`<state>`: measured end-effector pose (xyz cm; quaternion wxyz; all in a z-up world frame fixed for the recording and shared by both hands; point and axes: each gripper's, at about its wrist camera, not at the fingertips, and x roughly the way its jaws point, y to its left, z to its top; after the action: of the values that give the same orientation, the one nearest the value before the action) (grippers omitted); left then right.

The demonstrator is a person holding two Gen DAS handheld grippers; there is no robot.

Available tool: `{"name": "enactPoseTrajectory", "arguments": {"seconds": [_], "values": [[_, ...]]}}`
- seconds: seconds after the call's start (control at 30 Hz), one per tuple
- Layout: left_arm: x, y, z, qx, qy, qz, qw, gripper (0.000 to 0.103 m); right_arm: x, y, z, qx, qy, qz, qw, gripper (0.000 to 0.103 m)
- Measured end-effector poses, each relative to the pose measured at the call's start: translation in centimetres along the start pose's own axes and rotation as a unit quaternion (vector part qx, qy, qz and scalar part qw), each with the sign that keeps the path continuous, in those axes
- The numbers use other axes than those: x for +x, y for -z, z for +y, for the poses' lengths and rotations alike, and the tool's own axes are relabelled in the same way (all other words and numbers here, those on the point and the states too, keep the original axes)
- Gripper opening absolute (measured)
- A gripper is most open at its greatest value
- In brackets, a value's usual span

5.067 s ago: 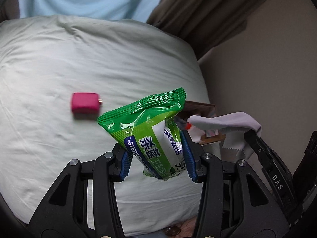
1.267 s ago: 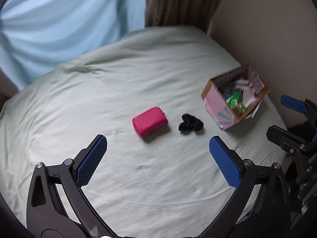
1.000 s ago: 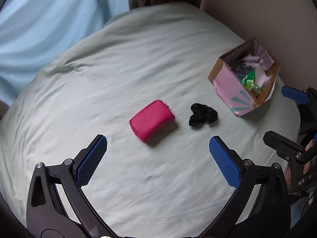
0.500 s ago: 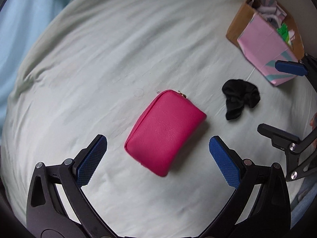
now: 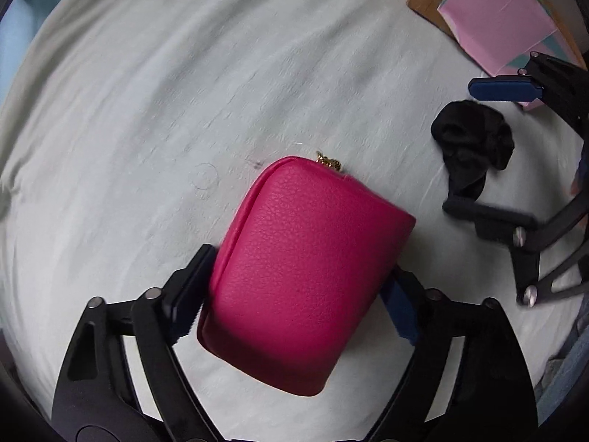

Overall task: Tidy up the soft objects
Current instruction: 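Grasp the pink pouch with the left tool while the right tool grasps the black hair ties, then carry the pink pouch and hair ties into the box and open both tools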

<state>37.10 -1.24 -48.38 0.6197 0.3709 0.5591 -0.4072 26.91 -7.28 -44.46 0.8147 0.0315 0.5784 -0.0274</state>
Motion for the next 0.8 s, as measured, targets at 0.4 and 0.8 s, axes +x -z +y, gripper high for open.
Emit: {"name": "enactPoseTrajectory", "arguments": {"seconds": [0.4, 0.8], "values": [[-1.9, 0.4, 0.6, -0.070, -0.017, 0.003, 0.9974, 0.050, -1.3, 0.7, 0.8, -0.009, -0.013, 0.005, 1.000, 0.025], [-10.8, 2.2, -1.0, -0.136, -0.040, -0.051, 0.9885, 0.046, -9.4, 1.6, 0.8, -0.014, -0.013, -0.052, 0.998, 0.025]]}}
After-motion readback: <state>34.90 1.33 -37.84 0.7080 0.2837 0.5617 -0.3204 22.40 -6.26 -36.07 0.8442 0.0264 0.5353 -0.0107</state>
